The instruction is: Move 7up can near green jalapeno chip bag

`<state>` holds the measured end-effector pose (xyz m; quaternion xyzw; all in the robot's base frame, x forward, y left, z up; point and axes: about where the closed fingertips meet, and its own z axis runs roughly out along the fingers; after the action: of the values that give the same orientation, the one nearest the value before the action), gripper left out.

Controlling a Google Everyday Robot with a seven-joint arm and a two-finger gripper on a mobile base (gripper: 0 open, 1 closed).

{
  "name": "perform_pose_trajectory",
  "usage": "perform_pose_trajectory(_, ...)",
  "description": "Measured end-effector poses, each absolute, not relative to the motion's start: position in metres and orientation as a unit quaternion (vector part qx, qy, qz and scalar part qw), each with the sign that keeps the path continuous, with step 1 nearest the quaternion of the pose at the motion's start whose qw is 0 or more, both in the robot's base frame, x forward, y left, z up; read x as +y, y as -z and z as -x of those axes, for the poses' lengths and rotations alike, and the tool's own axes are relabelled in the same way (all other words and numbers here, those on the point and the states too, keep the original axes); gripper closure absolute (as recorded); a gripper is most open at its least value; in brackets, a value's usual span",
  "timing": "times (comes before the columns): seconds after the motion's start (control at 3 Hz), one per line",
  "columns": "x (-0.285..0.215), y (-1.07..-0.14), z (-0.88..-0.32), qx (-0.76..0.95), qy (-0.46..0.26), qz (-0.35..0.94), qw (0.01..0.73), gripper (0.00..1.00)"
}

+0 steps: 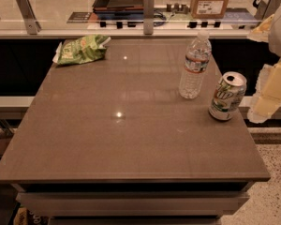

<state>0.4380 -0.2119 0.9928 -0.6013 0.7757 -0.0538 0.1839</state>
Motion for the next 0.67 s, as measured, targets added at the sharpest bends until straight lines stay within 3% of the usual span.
perform_pose_trajectory(0.67,-0.2179,-0.9962,-0.4421,0.777,0.048,0.595,0.199,0.00)
